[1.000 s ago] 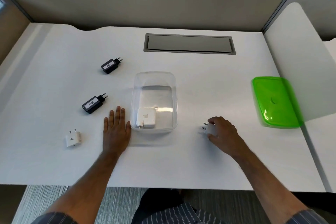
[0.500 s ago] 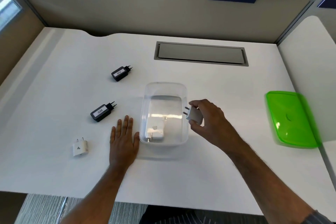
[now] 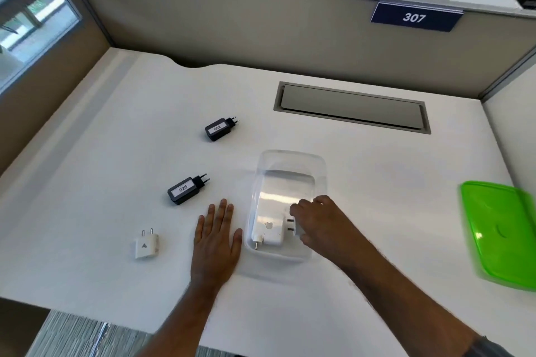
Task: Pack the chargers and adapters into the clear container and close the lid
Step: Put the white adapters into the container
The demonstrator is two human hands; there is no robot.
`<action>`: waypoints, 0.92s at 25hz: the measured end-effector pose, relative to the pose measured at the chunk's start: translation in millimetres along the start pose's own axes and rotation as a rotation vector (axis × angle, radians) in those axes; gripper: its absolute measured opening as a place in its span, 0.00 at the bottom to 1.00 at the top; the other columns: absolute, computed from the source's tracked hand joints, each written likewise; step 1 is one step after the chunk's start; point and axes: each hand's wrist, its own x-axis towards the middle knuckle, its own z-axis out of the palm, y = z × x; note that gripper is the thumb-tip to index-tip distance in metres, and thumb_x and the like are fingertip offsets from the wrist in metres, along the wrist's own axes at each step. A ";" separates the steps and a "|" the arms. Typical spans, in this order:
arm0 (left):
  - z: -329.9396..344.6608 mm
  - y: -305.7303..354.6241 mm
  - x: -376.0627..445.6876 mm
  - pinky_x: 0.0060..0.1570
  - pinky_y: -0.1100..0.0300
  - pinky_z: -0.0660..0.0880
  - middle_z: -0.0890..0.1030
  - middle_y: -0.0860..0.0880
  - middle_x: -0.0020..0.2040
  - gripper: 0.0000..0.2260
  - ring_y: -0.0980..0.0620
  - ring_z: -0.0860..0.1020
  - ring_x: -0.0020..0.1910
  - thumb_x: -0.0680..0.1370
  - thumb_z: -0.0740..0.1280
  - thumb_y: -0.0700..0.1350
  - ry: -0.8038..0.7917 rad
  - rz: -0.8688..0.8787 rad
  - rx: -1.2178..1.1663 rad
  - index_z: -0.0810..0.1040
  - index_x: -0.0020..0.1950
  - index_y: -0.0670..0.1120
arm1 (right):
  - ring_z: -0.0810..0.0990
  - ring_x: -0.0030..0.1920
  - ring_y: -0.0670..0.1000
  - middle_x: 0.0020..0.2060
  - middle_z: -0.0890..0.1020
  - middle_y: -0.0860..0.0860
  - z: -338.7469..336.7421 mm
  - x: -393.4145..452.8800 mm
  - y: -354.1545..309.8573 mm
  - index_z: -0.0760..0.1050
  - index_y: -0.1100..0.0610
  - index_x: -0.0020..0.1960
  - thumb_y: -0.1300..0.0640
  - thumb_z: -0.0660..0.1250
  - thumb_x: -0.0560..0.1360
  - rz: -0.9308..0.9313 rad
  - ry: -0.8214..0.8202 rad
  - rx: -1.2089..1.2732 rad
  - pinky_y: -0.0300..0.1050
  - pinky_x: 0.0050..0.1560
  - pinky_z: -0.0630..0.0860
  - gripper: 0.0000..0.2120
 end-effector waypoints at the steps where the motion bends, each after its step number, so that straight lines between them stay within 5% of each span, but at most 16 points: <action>1: 0.5 -0.4 0.4 0.83 0.48 0.49 0.51 0.53 0.86 0.29 0.52 0.47 0.85 0.84 0.46 0.58 0.002 -0.001 0.003 0.51 0.85 0.52 | 0.79 0.44 0.55 0.46 0.78 0.50 1.7 1.8 -1.1 0.71 0.54 0.53 0.60 0.61 0.74 0.009 -0.035 -0.021 0.47 0.59 0.68 0.08; 5: 1.9 -0.5 0.5 0.82 0.50 0.46 0.51 0.53 0.86 0.30 0.52 0.47 0.85 0.84 0.41 0.61 0.009 0.001 0.003 0.50 0.85 0.53 | 0.77 0.38 0.56 0.42 0.79 0.52 7.6 6.4 -4.4 0.71 0.56 0.48 0.64 0.63 0.70 0.035 -0.121 -0.033 0.47 0.50 0.67 0.08; 12: 0.6 0.7 0.5 0.82 0.47 0.50 0.52 0.53 0.86 0.29 0.52 0.48 0.85 0.84 0.42 0.60 0.017 0.003 -0.002 0.51 0.85 0.52 | 0.79 0.39 0.58 0.40 0.80 0.55 17.8 16.2 -9.4 0.74 0.58 0.48 0.66 0.59 0.70 0.033 -0.132 -0.054 0.48 0.51 0.65 0.09; 17: 1.7 0.0 1.8 0.82 0.49 0.49 0.50 0.54 0.86 0.27 0.53 0.46 0.85 0.85 0.43 0.58 -0.001 -0.003 0.007 0.49 0.85 0.53 | 0.76 0.24 0.50 0.23 0.76 0.48 19.9 11.6 -16.1 0.76 0.53 0.31 0.64 0.66 0.58 -0.020 -0.039 -0.171 0.45 0.38 0.74 0.07; 19: 1.4 0.0 1.8 0.82 0.50 0.48 0.50 0.54 0.86 0.27 0.53 0.46 0.85 0.85 0.43 0.58 -0.007 -0.010 0.013 0.49 0.85 0.54 | 0.78 0.26 0.50 0.25 0.78 0.48 22.1 10.1 -16.1 0.78 0.53 0.33 0.61 0.75 0.57 -0.016 -0.088 -0.162 0.46 0.39 0.75 0.08; 23: -0.7 -3.1 5.6 0.80 0.53 0.53 0.52 0.57 0.85 0.27 0.54 0.51 0.84 0.84 0.44 0.61 -0.023 -0.035 0.021 0.52 0.84 0.57 | 0.80 0.34 0.52 0.33 0.80 0.49 14.4 11.5 -9.4 0.77 0.53 0.42 0.58 0.73 0.65 -0.060 -0.098 -0.127 0.48 0.45 0.72 0.08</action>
